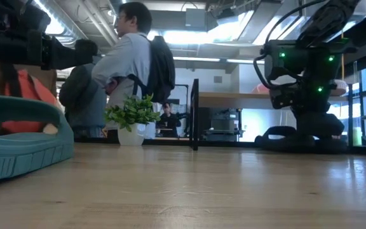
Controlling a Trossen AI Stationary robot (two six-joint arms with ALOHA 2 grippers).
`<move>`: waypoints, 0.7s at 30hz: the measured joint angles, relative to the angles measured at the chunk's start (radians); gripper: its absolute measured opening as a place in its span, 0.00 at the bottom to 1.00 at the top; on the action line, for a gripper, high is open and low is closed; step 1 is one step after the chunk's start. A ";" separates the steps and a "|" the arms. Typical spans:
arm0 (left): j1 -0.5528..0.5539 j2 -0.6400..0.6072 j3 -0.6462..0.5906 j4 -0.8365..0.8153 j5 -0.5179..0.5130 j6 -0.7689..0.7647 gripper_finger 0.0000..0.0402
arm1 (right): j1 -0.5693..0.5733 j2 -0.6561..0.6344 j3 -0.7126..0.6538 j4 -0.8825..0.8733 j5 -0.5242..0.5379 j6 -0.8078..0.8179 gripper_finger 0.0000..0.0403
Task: Pick and place slides into the shelf
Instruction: Put the black slide under the shelf
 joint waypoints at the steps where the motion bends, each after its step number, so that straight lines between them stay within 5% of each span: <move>1: 0.000 0.000 0.000 0.000 0.000 0.000 0.36 | 0.009 0.000 0.000 -0.002 -0.003 0.005 0.03; 21: 0.000 0.000 0.000 0.000 0.000 0.000 0.36 | 0.056 0.002 -0.002 0.001 -0.036 -0.003 0.03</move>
